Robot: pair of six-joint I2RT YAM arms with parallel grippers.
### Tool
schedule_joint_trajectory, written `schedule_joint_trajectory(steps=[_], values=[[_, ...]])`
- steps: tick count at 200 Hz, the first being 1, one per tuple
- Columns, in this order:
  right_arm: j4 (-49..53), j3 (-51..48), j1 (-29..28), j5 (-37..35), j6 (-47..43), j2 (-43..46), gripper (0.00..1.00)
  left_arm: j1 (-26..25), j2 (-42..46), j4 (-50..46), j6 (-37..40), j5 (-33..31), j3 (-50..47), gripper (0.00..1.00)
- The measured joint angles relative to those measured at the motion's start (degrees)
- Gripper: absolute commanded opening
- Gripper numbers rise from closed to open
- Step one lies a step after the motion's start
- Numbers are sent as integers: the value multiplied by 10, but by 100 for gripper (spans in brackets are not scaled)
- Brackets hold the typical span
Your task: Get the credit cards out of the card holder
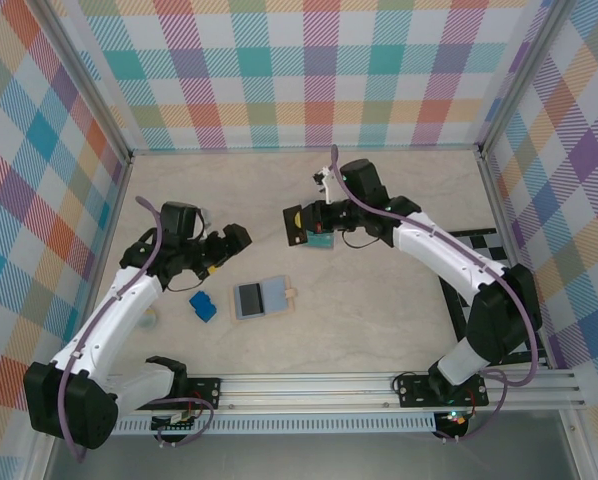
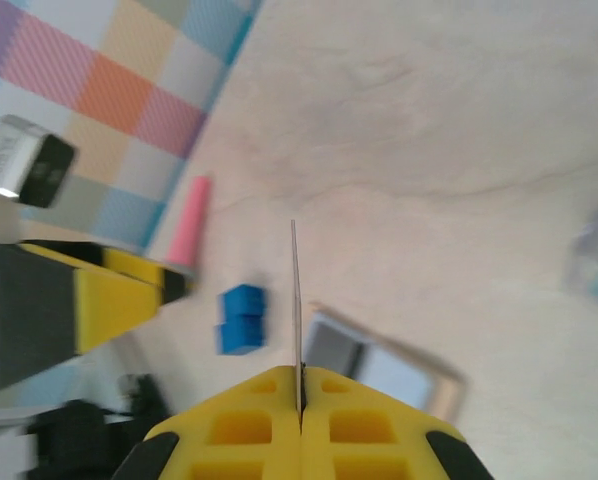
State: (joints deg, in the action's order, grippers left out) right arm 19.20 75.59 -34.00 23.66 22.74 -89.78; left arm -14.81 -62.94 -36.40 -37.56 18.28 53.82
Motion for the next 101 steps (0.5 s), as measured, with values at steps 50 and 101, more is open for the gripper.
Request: schedule_joint_trajectory(steps=[50, 101], values=[[49, 28, 25, -87, -215, -14, 0, 0, -20, -26, 28, -57, 8, 100], [67, 147, 60, -78, -411, -139, 0, 1, -42, -27, 46, -83, 10, 100]])
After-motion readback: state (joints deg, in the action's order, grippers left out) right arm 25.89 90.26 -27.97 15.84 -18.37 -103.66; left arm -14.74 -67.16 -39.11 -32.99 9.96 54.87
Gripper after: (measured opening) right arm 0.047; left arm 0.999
